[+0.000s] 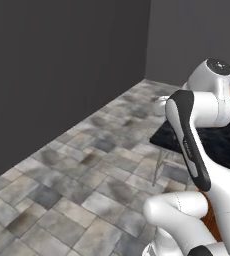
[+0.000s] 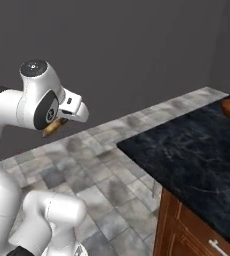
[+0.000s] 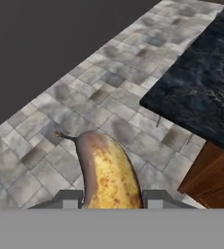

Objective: Retrieve the pear and banana from the fridge and place them into the bowl on the dining table.

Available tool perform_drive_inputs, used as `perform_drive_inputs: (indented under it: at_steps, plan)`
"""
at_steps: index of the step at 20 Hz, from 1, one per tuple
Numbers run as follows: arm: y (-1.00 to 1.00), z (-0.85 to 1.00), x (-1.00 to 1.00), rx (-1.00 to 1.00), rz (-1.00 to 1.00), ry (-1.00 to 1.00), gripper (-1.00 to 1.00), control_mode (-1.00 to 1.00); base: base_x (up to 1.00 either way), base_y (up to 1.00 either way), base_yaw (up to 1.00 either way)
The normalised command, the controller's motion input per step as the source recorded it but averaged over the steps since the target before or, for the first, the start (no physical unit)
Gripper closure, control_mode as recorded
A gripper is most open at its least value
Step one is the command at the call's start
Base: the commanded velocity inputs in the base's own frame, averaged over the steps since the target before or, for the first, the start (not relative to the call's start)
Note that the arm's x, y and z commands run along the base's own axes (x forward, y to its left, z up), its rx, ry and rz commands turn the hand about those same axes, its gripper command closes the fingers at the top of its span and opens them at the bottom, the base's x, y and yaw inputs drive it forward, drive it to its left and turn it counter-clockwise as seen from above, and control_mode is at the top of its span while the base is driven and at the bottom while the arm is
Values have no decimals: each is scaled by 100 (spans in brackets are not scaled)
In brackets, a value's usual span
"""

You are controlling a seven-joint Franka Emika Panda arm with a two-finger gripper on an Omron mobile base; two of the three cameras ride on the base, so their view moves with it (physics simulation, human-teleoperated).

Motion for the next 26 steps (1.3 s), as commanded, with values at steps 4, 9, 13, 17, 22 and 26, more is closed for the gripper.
perform_drive_inputs:
  at_steps: [4, 9, 13, 17, 22, 26]
  plan:
    - [0, 0, 0, 0, 0, 0, 100, 100, 74, 22, -43]
    - [0, 0, 0, 0, 0, 0, 100, 100, 62, 39, -43]
    - [0, 0, 0, 0, 0, 0, 100, 100, 48, 52, -42]
    - [0, 0, 0, 0, 0, 0, 100, 100, 32, 64, -42]
    - [0, 0, 0, 0, 0, 0, 100, 100, 28, 59, -41]
    - [0, 0, 0, 0, 0, 0, 100, 100, 33, 50, -42]
